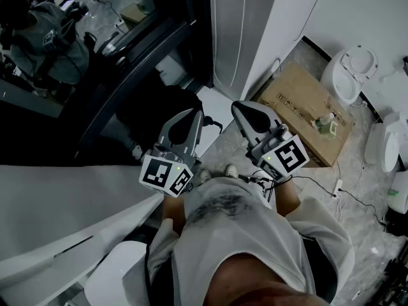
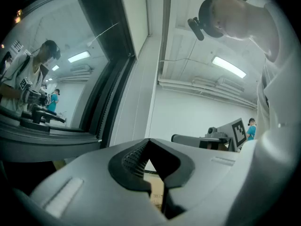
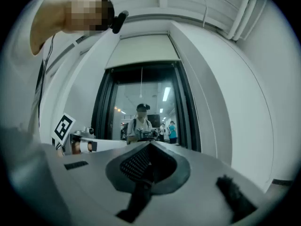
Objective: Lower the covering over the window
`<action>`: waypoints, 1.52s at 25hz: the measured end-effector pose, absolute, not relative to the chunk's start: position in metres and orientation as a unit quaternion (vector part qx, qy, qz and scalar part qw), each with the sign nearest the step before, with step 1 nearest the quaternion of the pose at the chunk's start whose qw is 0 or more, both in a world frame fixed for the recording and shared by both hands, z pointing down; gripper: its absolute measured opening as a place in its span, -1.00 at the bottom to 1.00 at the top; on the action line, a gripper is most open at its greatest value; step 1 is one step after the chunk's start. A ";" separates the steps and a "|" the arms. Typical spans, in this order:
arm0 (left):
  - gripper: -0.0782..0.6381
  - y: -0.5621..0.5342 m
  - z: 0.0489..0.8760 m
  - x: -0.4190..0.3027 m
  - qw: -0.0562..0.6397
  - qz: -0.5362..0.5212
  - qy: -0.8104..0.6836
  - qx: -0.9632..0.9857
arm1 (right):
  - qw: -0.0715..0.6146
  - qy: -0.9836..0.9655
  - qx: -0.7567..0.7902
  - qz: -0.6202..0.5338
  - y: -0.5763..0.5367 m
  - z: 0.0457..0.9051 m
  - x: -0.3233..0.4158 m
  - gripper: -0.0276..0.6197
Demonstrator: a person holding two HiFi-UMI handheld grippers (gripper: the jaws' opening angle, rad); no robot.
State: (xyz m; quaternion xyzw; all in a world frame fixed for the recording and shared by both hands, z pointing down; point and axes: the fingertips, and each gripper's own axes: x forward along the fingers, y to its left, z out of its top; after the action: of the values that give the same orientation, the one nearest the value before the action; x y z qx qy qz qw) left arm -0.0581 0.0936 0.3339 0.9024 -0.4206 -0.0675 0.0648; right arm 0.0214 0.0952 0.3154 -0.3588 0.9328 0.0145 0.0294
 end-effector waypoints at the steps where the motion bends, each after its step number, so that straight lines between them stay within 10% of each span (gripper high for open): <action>1: -0.76 0.094 0.334 -0.057 0.064 -0.068 -0.419 0.903 | 0.029 0.933 -0.359 0.015 0.095 0.316 0.021 -0.87; 38: -0.76 0.067 0.336 -0.018 0.059 -0.053 -0.442 0.893 | 0.028 0.938 -0.346 -0.003 0.067 0.324 0.058 -0.86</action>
State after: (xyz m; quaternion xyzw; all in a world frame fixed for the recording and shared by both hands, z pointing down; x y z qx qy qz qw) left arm -0.0183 0.0669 0.3360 0.8933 -0.4425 -0.0533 0.0592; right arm 0.0582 0.0666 0.3236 -0.3464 0.9377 -0.0034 0.0279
